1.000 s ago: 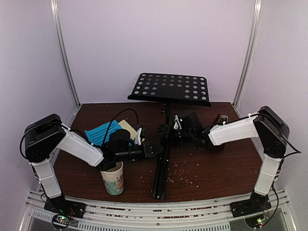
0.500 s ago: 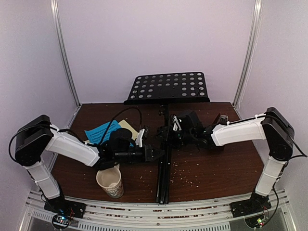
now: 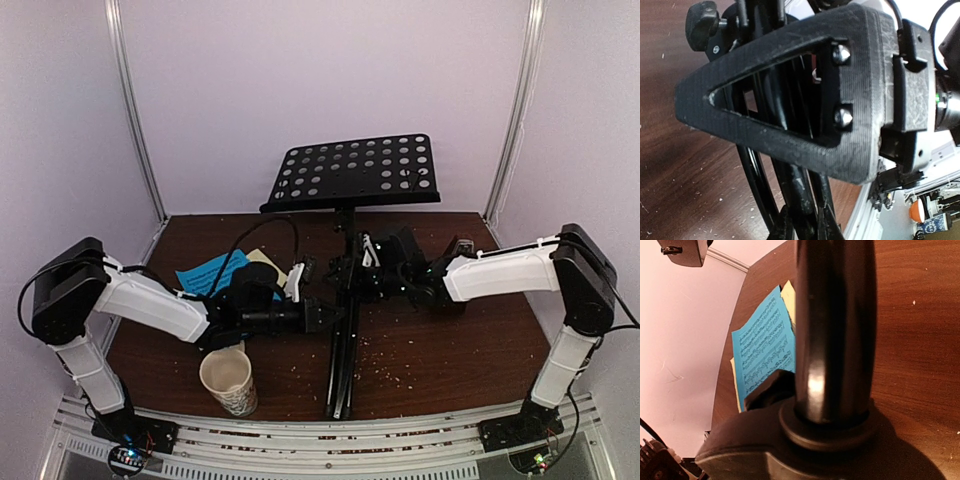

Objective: Pack up the instrument practice props

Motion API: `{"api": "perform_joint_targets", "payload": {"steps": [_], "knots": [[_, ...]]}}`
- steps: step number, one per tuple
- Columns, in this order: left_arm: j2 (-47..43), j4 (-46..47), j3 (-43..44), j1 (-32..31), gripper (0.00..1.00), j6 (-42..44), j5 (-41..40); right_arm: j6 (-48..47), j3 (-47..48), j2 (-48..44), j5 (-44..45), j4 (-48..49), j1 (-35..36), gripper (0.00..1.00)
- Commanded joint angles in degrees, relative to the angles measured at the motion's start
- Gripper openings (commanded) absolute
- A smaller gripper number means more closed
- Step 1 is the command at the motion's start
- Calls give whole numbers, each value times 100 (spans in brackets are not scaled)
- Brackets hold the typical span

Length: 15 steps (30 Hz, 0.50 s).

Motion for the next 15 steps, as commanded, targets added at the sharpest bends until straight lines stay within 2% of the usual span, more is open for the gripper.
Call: {"api": "perform_joint_targets", "payload": {"steps": [1,6,9,15], "knots": [[270,1386,395,-113,0,634,659,-522,150,272,481,403,-127,0],[640,1497,498,-64,0,574,848,-558,221,526,401,277,-183,0],[715,1234,502,-64,0,633,782,-604,330,689,396,171,-187,0],[745,797,456,-64,3,677,610,-624,476,1027,382,56,-195,7]]}}
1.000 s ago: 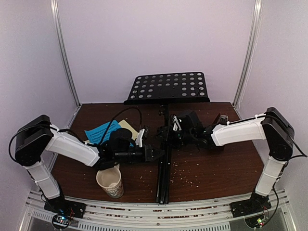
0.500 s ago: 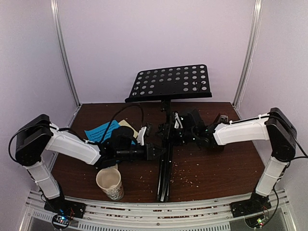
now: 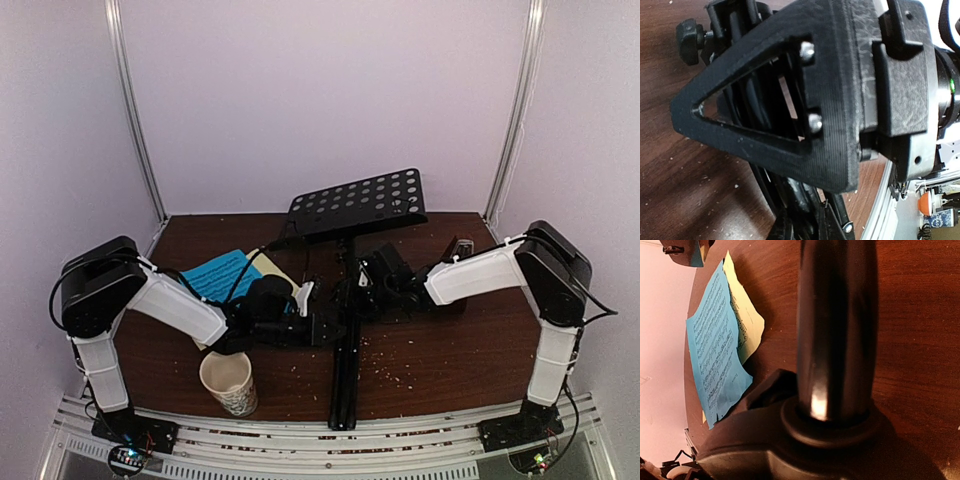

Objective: Pack up the instrument practice props

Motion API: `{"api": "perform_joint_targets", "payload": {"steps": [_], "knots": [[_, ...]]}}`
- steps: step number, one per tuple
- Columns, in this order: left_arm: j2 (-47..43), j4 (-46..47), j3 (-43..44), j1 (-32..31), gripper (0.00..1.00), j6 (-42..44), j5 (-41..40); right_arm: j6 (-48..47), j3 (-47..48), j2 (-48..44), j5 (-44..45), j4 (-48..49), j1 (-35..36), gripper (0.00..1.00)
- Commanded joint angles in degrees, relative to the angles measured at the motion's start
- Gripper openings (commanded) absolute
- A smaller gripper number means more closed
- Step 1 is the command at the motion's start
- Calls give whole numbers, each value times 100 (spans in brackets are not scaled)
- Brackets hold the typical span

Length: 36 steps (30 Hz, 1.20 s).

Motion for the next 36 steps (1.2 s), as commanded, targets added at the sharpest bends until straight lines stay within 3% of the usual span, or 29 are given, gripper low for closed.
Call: {"api": "perform_joint_targets", "payload": {"steps": [1,6,13,23,29,36], "knots": [[-157,793,289,-123,4,790,298,-870,322,186,605,509,-75,8],[-93,522,389,-123,13,846,261,-931,402,350,719,431,-77,17],[-56,376,416,-123,26,861,294,-1042,388,404,875,358,-78,38],[-278,214,449,-115,45,1055,159,-1132,367,326,919,334,-74,51],[-557,-214,613,-22,59,1412,-75,-1340,343,109,1136,118,-78,72],[-1193,-583,483,175,70,1775,-868,-1686,326,-305,1583,-303,-75,89]]}}
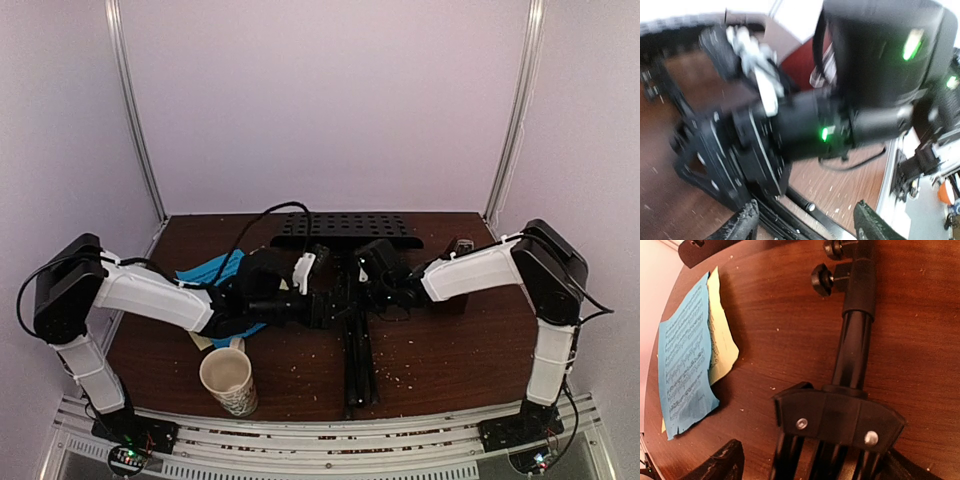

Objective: Pack up the instrument practice props

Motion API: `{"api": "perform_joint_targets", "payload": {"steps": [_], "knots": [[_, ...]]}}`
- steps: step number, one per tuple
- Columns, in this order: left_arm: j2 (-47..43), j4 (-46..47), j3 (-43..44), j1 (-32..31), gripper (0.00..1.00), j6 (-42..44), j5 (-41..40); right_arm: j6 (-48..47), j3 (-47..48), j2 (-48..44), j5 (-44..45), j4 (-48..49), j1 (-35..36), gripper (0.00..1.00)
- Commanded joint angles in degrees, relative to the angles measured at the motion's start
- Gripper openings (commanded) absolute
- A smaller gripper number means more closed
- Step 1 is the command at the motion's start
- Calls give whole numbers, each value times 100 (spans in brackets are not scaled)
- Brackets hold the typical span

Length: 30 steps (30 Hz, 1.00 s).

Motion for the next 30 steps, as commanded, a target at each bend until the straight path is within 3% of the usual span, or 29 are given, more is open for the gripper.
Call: {"api": "perform_joint_targets", "payload": {"steps": [1,6,11,16,25,28,30], "knots": [[-502,23,90,183,71,405,-519,-469,83,-523,666,-112,-21,91],[-801,-298,193,381,74,661,-609,-643,144,-789,936,-415,-25,100],[-1295,-963,410,775,78,1239,-801,-953,213,-1390,1344,-871,-27,100],[-2080,-1720,414,1842,92,1762,-1321,-1377,290,-2404,1380,-1117,-375,100],[-3041,-1684,-707,5572,93,1476,-199,-2004,-2,-3502,895,-1559,-2820,100],[-3343,-1334,-1243,6371,93,1459,-174,-1837,-502,-3758,382,-1238,-4024,100],[-3605,-1051,-1643,6652,95,1481,-651,-1652,-972,-3949,222,-890,-4730,100]]}}
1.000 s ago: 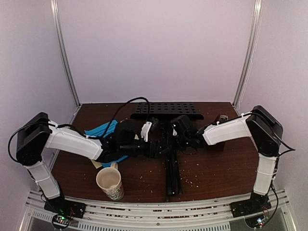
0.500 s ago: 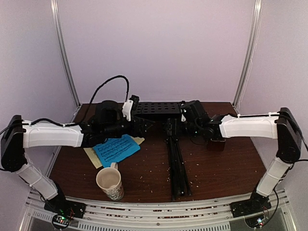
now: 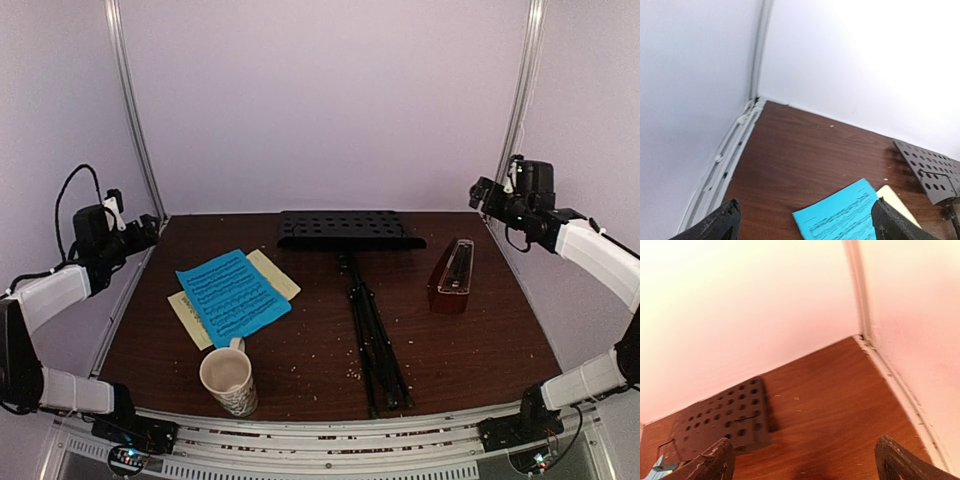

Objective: Pack up the instrument practice props

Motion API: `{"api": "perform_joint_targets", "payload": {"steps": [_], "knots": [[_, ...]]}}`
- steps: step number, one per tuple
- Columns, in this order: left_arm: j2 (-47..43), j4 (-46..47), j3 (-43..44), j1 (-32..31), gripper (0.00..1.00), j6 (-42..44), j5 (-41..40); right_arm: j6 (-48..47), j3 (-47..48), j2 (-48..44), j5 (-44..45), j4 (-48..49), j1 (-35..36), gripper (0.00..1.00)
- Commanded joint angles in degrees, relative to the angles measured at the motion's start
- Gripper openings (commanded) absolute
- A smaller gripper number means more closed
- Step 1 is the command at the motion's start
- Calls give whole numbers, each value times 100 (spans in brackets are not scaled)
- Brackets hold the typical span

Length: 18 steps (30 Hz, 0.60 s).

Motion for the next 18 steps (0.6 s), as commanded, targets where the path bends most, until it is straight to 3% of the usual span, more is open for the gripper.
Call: {"api": "perform_joint_targets", "payload": {"steps": [1,6,11,18], "knots": [[-650,716,-812,502,95,65,-494,205,-1039,-426,-479,472,-1425,100],[-1232,1964,-2171,502,95,653,-1516,57,-3013,-1096,89,2690,-1717,100],[-961,3252,-3094,497,95,1156,-1244,-345,-4724,-1060,163,5308,-1564,100],[-340,4119,-3202,453,98,1315,-719,-1066,-5118,-219,393,6556,-1001,99]]}}
